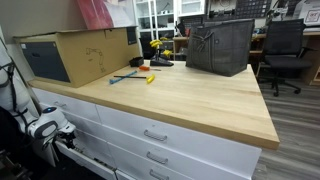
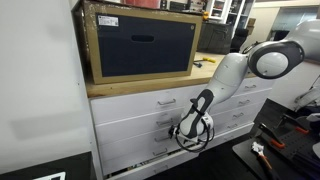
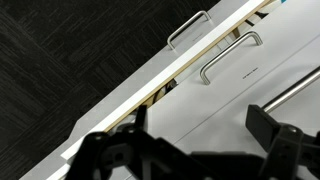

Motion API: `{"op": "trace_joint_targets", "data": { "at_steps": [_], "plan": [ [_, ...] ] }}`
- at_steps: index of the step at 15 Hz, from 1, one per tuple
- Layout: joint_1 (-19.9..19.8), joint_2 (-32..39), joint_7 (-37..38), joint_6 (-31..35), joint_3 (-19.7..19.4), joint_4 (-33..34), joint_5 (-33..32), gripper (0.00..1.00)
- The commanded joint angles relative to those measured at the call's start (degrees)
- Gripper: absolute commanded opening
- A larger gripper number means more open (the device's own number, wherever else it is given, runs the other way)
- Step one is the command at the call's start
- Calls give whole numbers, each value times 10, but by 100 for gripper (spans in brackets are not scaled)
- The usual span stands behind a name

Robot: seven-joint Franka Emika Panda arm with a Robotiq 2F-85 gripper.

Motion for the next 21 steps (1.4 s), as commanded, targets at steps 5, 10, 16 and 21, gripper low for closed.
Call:
{"op": "trace_joint_targets", "data": {
  "at_steps": [5,10,16,21],
  "plan": [
    [-26,-1,17,-88,1,45,-32,100],
    [-23,0,14,-92,19,40,-54,100],
    [-12,3,2,-68,56,30,-76,100],
    [-6,-46,-7,-38,92,-21,-67,100]
  ]
}}
